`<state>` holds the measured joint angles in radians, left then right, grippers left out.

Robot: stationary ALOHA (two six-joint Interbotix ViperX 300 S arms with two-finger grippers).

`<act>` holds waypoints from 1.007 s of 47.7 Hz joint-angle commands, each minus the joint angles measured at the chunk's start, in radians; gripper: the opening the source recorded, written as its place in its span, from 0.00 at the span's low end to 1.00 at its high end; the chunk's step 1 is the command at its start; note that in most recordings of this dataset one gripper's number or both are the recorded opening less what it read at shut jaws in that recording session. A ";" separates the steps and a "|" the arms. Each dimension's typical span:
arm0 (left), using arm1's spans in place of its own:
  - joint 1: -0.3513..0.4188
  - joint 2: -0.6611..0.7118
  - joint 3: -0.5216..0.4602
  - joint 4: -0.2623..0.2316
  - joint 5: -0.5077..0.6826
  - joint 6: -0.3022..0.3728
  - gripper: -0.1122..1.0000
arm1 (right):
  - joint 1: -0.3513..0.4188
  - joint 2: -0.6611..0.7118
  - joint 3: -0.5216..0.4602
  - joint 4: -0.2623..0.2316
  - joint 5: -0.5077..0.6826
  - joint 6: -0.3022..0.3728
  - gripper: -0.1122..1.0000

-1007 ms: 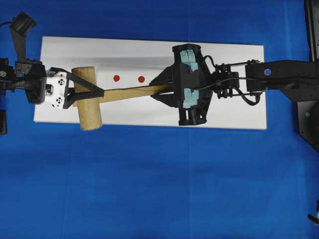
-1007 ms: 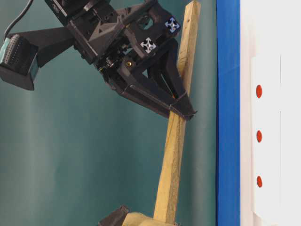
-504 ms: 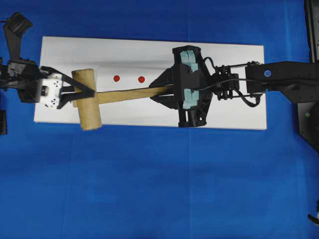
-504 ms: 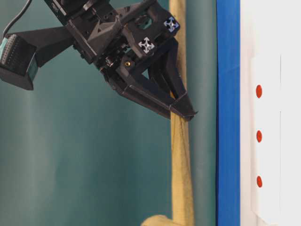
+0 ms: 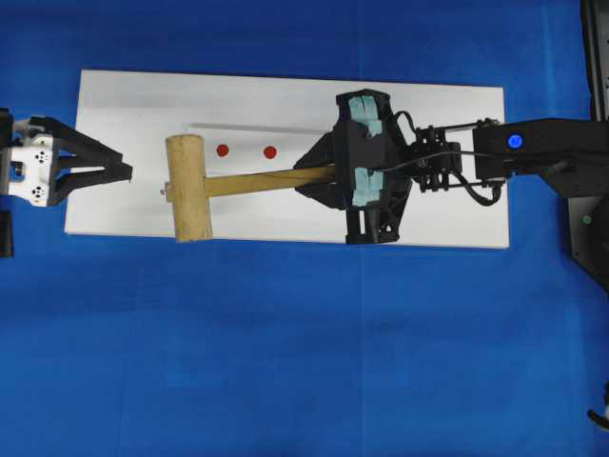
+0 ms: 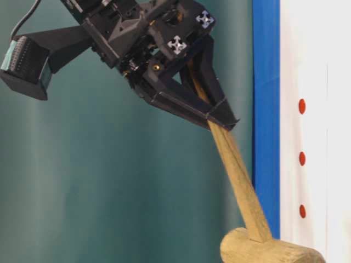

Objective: Hit the mark with a hammer.
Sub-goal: 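Carry the mallet with the right gripper back to the table front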

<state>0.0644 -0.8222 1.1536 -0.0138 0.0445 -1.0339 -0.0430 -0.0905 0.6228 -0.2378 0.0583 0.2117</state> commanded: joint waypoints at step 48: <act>0.011 0.025 -0.005 0.006 -0.124 1.065 0.84 | 0.149 -0.034 -0.003 0.163 -0.097 0.104 0.18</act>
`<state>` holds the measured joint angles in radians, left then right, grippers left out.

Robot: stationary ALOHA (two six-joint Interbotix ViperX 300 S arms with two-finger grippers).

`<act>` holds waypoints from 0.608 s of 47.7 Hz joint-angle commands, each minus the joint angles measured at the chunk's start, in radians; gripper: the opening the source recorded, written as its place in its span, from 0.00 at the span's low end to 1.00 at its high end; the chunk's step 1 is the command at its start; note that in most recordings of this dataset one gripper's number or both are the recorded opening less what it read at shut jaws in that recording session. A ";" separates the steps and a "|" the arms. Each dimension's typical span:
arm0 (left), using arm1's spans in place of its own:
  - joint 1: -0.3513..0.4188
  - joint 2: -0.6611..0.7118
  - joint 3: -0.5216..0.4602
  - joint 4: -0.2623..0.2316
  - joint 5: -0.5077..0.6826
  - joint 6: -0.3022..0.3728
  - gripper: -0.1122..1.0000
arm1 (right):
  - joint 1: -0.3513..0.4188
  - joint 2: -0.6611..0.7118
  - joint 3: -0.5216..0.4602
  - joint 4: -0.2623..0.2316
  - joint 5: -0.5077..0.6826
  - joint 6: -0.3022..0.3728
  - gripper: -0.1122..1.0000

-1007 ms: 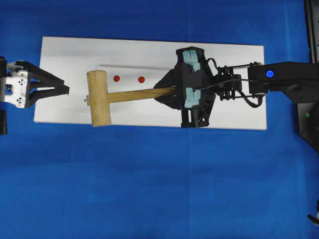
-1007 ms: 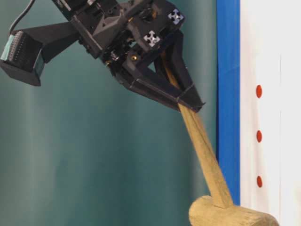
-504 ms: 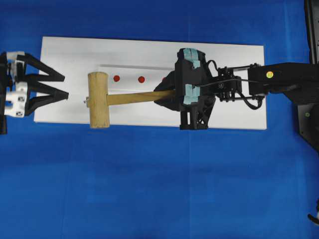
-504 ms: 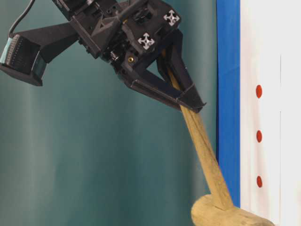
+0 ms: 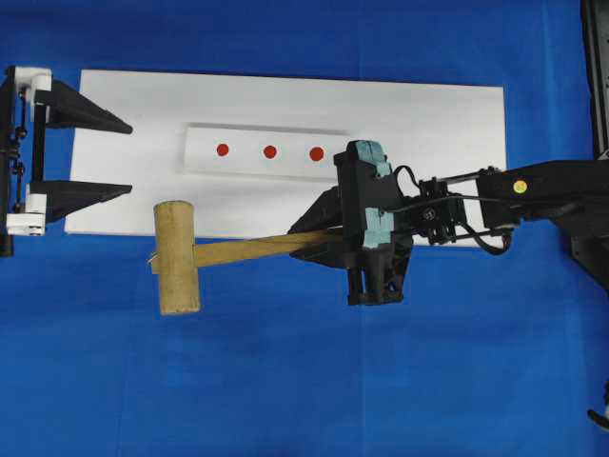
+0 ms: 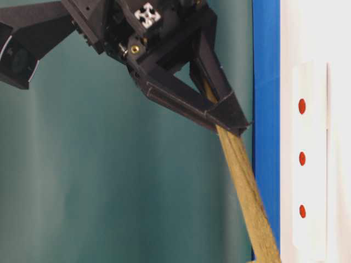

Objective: Hit the mark with a hammer.
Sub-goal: 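Carry the mallet with the right gripper back to the table front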

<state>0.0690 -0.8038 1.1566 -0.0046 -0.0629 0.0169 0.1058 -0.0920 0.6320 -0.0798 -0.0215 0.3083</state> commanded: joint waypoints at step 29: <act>0.006 0.006 -0.003 -0.006 -0.032 0.018 0.84 | 0.077 0.048 0.048 0.084 -0.198 0.020 0.18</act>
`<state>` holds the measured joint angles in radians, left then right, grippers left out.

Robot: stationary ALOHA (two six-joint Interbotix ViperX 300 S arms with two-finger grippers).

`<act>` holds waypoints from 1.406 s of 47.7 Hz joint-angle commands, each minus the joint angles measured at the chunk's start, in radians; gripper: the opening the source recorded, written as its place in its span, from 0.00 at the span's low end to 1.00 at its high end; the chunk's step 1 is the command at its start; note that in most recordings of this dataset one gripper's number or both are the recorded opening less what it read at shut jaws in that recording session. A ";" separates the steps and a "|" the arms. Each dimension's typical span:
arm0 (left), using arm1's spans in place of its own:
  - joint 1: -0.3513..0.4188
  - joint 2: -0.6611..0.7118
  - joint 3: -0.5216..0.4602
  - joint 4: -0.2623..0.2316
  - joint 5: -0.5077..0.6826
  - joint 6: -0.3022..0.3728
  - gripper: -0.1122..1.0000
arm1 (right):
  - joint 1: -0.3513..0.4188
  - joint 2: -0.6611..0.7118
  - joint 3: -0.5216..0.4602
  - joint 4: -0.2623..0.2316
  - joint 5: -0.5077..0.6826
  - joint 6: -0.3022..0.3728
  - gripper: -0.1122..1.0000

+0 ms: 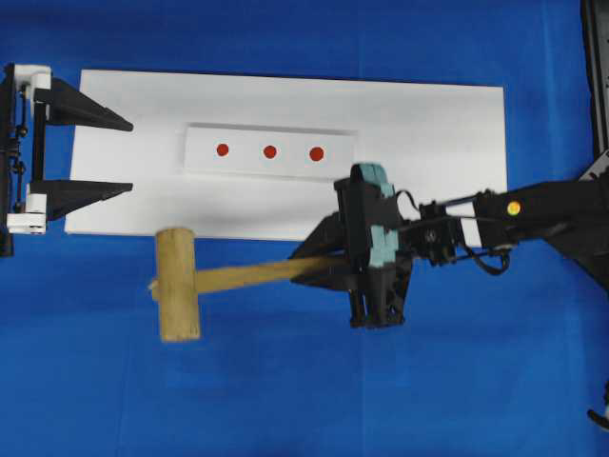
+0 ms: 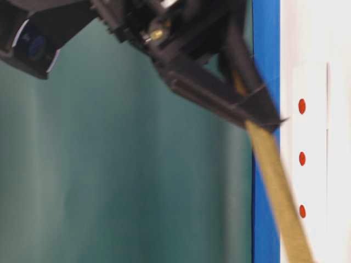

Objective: Hit the mark with a hammer.
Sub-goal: 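Carry the mallet with the right gripper back to the table front, then lower the mallet onto the blue surface and open the right gripper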

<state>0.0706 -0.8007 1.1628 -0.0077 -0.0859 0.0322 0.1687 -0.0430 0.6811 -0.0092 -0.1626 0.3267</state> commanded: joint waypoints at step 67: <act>0.020 0.003 -0.003 -0.006 -0.028 0.000 0.84 | 0.114 0.256 0.035 0.095 -0.189 0.002 0.18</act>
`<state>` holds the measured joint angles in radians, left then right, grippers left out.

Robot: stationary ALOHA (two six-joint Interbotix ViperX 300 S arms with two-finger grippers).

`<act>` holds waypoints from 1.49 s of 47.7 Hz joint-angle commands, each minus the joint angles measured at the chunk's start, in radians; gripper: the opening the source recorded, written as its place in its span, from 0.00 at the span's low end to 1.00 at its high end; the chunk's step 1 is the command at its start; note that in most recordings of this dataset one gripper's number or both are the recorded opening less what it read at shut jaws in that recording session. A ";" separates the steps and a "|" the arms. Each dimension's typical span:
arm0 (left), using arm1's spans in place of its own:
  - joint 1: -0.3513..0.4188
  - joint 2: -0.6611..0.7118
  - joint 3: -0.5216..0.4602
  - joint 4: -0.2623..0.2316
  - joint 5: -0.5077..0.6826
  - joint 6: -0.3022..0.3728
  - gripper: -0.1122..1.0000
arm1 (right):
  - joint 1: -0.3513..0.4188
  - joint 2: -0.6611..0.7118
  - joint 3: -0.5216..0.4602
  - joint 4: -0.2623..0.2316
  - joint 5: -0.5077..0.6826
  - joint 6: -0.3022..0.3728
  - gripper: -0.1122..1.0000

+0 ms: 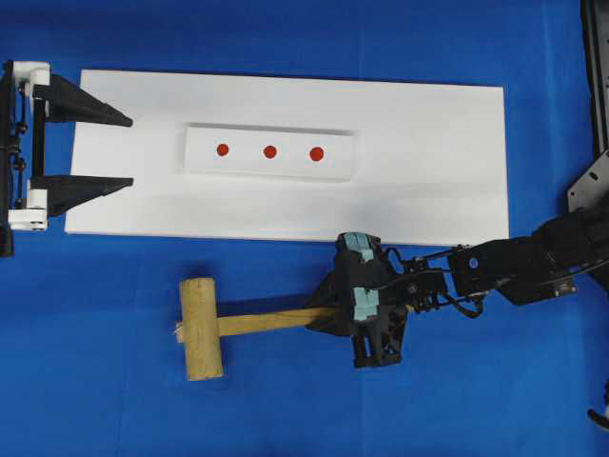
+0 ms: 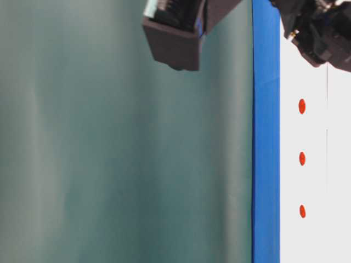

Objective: Hit the mark with a hammer.
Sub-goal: 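Lower the mallet onto the blue surface and open the right gripper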

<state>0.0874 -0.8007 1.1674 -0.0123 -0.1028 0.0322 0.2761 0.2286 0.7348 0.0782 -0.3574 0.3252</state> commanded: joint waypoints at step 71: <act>-0.003 -0.008 -0.006 -0.002 0.023 -0.017 0.84 | -0.146 -0.350 -0.137 -0.040 0.485 -0.137 0.85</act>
<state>0.0859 -0.8115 1.1689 -0.0123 -0.0752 0.0138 0.1457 -0.0920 0.6167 0.0476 0.1304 0.1902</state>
